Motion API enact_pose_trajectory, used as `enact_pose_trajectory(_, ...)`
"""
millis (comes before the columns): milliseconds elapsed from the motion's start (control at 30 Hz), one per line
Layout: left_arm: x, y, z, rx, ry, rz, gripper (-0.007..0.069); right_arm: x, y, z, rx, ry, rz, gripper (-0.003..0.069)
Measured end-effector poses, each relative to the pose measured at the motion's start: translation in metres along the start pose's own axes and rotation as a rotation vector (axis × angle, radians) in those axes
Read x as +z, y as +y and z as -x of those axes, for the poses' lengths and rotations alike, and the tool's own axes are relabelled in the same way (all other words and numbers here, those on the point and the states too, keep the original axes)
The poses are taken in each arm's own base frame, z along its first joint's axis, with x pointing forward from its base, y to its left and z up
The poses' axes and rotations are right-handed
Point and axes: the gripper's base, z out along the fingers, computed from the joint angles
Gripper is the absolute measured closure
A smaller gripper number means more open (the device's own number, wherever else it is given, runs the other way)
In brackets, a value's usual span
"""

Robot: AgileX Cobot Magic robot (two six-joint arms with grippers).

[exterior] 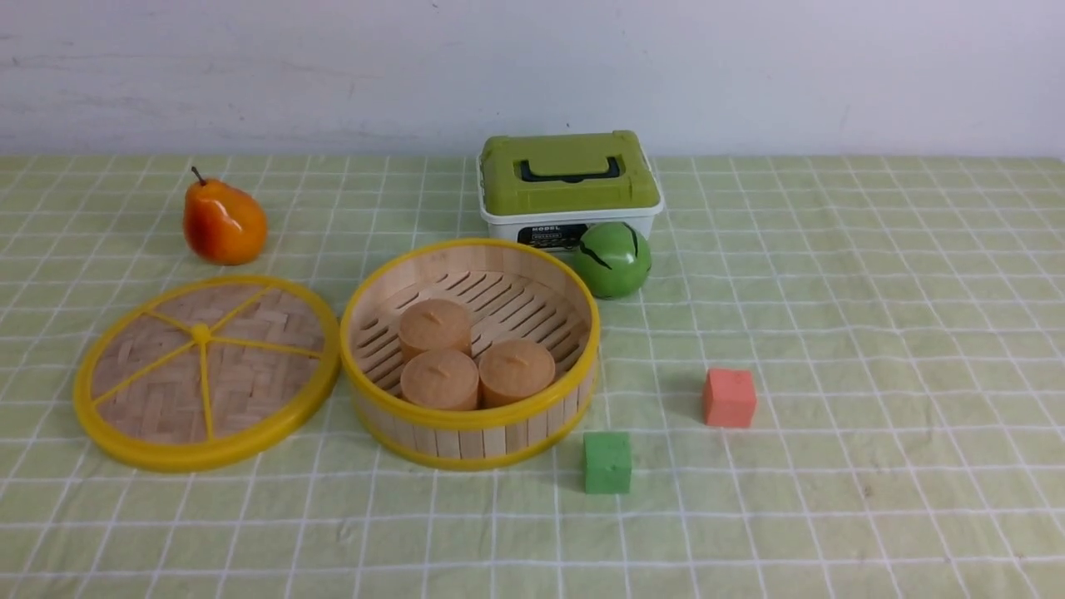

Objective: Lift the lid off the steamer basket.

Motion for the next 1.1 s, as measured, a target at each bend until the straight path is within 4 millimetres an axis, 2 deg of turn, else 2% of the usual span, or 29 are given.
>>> enact_pose_trajectory(167, 0.004, 0.002, -0.008, -0.003, -0.068, -0.032, 0.0637, 0.0, 0.0, 0.0, 0.0, 0.0, 0.0, 0.0417)
enact_pose_trajectory(333, 0.011, 0.009, -0.028, 0.005, -0.191, -0.088, 0.0637, 0.0, 0.0, 0.0, 0.0, 0.0, 0.0, 0.0417)
enact_pose_trajectory(600, 0.013, 0.013, -0.043, 0.098, -0.055, -0.041, 0.0637, 0.0, 0.0, 0.0, 0.0, 0.0, 0.0, 0.0417)
enact_pose_trajectory(767, 0.013, 0.013, -0.043, 0.177, -0.053, -0.039, 0.0637, 0.0, 0.0, 0.0, 0.0, 0.0, 0.0, 0.0418)
enact_pose_trajectory(1100, 0.013, 0.013, -0.044, 0.191, -0.049, -0.041, 0.0637, 0.0, 0.0, 0.0, 0.0, 0.0, 0.0, 0.0418)
